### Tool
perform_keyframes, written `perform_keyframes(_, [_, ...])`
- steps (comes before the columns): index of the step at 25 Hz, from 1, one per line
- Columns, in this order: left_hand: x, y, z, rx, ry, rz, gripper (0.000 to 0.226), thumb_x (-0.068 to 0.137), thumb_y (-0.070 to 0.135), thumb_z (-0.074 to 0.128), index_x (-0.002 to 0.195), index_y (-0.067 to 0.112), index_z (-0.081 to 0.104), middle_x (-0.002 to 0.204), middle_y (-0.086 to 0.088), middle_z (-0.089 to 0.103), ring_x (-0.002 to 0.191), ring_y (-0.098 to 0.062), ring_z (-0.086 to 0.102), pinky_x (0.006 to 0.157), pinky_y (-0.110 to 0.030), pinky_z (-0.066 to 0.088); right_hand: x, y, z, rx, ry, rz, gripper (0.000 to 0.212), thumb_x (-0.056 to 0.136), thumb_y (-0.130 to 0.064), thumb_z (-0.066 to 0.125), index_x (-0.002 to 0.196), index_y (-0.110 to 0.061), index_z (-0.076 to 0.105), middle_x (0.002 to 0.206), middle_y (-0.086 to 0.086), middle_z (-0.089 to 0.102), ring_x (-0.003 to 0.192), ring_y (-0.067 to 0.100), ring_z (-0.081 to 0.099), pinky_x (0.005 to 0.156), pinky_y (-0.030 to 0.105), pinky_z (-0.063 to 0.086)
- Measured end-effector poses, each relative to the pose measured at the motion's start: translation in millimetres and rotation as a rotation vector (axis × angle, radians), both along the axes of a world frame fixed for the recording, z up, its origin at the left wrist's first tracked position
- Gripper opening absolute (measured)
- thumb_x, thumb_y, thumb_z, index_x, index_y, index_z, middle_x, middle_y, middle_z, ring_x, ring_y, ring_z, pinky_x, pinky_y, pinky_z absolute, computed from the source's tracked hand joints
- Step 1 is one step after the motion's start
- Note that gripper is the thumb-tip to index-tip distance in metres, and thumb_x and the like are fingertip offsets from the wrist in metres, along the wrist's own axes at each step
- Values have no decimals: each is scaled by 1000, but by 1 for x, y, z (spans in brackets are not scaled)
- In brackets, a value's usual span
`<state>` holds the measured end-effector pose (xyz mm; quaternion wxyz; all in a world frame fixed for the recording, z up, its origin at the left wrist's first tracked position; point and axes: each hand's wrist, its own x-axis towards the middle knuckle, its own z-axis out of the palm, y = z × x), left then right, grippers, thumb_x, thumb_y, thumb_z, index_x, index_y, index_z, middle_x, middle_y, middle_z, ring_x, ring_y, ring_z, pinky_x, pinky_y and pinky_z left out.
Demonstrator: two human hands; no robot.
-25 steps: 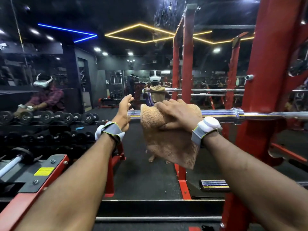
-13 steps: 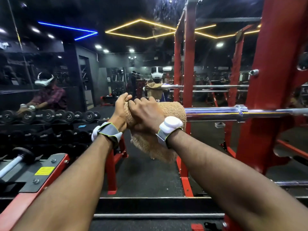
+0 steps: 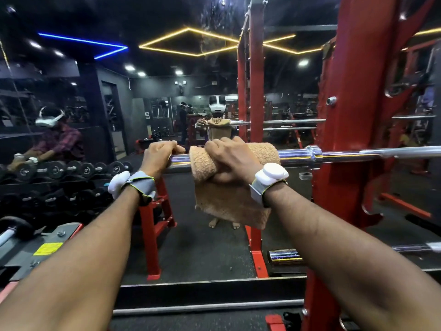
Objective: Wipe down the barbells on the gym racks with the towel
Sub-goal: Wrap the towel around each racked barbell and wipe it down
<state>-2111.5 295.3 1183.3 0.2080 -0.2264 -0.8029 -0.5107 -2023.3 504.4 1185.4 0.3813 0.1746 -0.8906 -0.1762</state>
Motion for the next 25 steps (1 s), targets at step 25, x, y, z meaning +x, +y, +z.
perform_keyframes(25, [8, 1, -12, -137, 265, 201, 50, 84, 56, 41, 81, 12, 66, 77, -11, 66, 85, -35, 62, 71, -40, 49, -12, -37, 4, 39, -55, 91, 64, 68, -47, 71, 118, -12, 54, 109, 6, 60, 99, 29, 59, 73, 39, 38])
